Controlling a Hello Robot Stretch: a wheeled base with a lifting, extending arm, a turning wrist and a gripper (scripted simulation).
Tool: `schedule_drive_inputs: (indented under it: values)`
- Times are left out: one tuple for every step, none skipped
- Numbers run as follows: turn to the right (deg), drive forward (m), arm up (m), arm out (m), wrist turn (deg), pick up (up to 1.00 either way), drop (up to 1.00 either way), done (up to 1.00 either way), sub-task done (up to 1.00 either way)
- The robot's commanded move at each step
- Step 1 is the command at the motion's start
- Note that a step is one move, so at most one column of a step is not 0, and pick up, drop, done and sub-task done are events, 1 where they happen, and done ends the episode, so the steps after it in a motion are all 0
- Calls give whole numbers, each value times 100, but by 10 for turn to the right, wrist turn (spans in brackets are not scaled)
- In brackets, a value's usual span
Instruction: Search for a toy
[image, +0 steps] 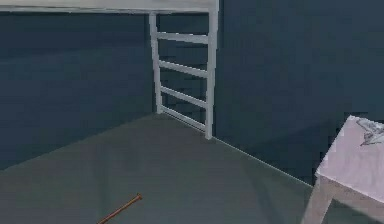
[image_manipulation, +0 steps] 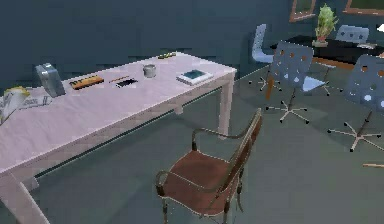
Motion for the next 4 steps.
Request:
schedule_drive_inputs:
  values:
    - [60, 0, 0, 0, 0, 0, 0, 0, 0]
    - [0, 30, 0, 0, 0, 0, 0, 0, 0]
    - [450, 0, 0, 0, 0, 0, 0, 0, 0]
    - [0, 0, 0, 0, 0, 0, 0, 100, 0]
